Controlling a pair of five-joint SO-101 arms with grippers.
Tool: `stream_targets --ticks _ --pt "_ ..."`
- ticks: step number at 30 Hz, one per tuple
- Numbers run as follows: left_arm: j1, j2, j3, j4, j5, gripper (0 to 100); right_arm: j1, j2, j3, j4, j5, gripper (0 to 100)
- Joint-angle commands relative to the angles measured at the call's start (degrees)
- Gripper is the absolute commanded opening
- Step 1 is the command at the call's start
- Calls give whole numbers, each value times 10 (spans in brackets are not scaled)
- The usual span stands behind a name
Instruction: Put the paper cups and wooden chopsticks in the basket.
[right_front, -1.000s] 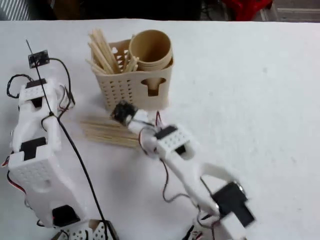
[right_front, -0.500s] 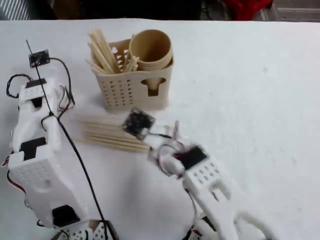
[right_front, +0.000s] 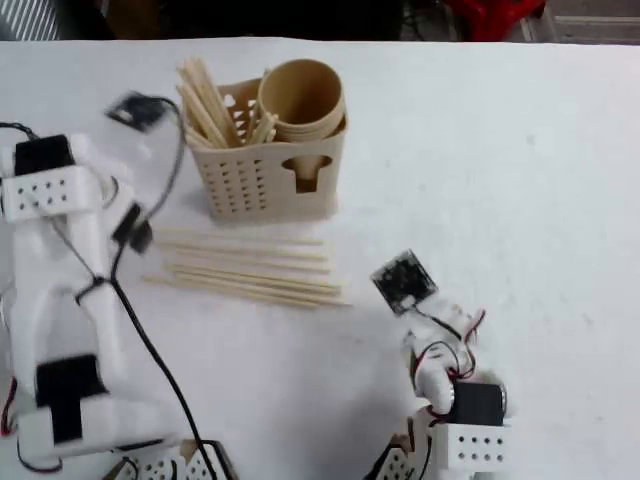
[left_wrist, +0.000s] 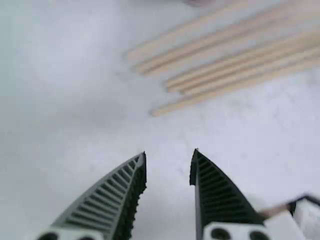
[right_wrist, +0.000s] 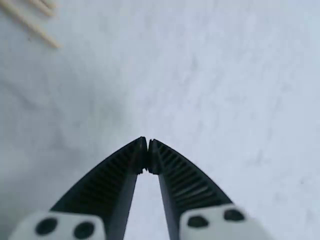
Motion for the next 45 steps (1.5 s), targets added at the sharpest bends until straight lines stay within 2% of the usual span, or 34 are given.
stream_targets --ticks 1,5,11,14,17,24,32,45 --pt "106 -105 86 60 -125 158 71 -87 69 15 11 17" --pt "225 -170 222 -2 -142 157 116 -99 64 36 10 17" --pt "356 -223 367 -230 -69 157 120 -100 79 35 14 18" --pt "404 -211 400 -324 -54 157 124 -100 79 36 14 18" --pt "418 -170 402 -382 -71 157 124 -99 79 36 14 18" --pt "417 -73 364 -389 -88 136 123 -99 79 36 12 18" --pt "377 -50 353 -409 -104 133 123 -99 79 36 11 18" --pt "376 11 360 -408 -119 129 123 -99 79 36 11 18"
